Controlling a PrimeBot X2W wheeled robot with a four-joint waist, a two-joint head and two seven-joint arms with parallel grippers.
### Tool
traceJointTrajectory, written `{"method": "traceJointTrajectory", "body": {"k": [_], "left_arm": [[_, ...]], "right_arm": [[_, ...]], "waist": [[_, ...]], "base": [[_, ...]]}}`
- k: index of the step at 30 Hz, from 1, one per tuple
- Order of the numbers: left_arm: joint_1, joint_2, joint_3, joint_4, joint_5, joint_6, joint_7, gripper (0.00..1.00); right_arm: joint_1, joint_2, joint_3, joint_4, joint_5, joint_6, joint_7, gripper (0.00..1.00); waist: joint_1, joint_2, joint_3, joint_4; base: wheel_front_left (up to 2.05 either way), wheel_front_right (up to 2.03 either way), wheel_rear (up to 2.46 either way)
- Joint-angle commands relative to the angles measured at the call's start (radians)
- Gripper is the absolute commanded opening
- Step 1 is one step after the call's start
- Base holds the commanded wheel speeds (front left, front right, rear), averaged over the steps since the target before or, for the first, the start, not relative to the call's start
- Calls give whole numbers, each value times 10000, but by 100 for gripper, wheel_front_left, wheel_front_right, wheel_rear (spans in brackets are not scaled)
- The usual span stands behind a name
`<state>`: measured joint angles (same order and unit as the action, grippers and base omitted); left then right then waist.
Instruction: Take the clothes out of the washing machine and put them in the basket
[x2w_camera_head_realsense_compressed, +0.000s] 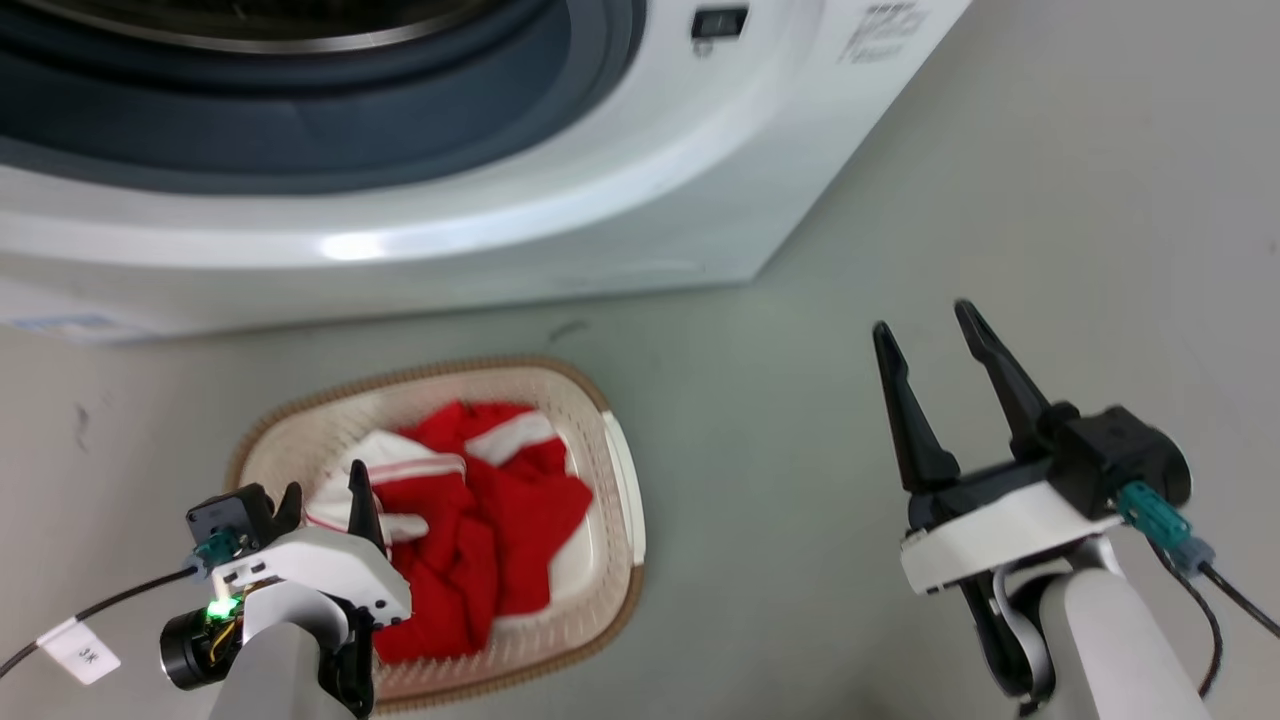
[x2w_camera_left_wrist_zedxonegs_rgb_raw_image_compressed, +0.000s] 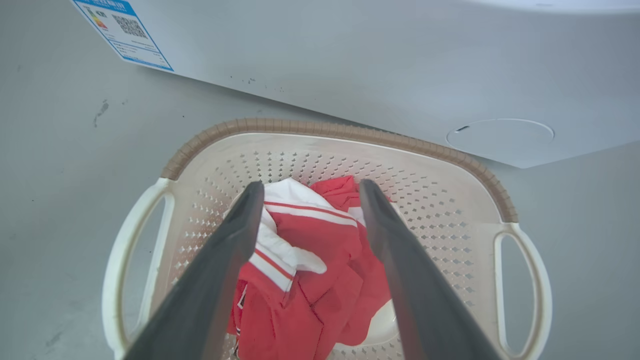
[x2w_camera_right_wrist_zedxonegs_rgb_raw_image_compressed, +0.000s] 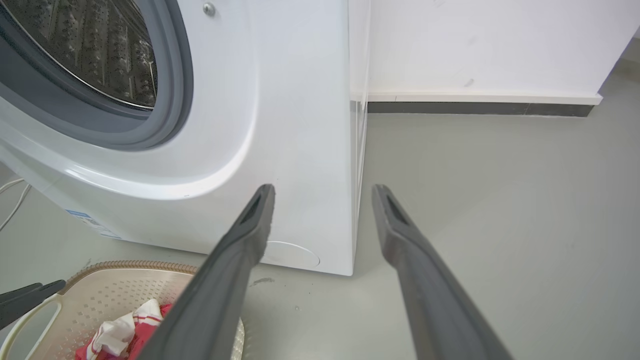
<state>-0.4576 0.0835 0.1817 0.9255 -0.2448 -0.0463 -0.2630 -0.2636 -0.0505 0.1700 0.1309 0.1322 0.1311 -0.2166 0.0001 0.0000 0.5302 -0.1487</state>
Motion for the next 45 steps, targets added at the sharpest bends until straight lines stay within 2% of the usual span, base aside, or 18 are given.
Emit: {"method": "traceJointTrajectory", "body": {"k": [1,9,18,23,31,35,45], "left_arm": [[334,-74,45,-544,159,-101,-24,100],[1481,-318,-126,-3567,562,-224,-22,100],[2641,-334,-1086,-7038,894,239,-24,100],[3157,-331,-1285,-8061,1266,370,-23,100],[4440,-334,-1689,-8645,1667,489,-24,100],[4911,-332,-1814,-8636,1530,593,-24,100],[5212,-326,-1805,-8457,1357,729,-24,100]], "right_arm": [[303,7,-146,86,-61,-7,7,100],[1102,7,-627,-27,-208,-7,282,100],[1693,7,-910,-394,-436,-7,573,100],[1913,8,-975,-580,-914,-7,727,100],[2473,8,-901,-843,-1073,-7,984,100],[2699,8,-867,-976,-1061,-7,1079,100],[2899,8,-793,-1175,-927,-7,1167,100]], "waist": [[-1,0,-1361,149],[-1,0,-2848,289],[-1,0,-3950,369],[-1,0,-4327,381],[-1,0,-5074,427],[-1,0,-5294,440],[-1,0,-5415,456]], "base": [[0,0,0],[0,0,0],[0,0,0],[0,0,0],[0,0,0],[0,0,0],[0,0,0]]}}
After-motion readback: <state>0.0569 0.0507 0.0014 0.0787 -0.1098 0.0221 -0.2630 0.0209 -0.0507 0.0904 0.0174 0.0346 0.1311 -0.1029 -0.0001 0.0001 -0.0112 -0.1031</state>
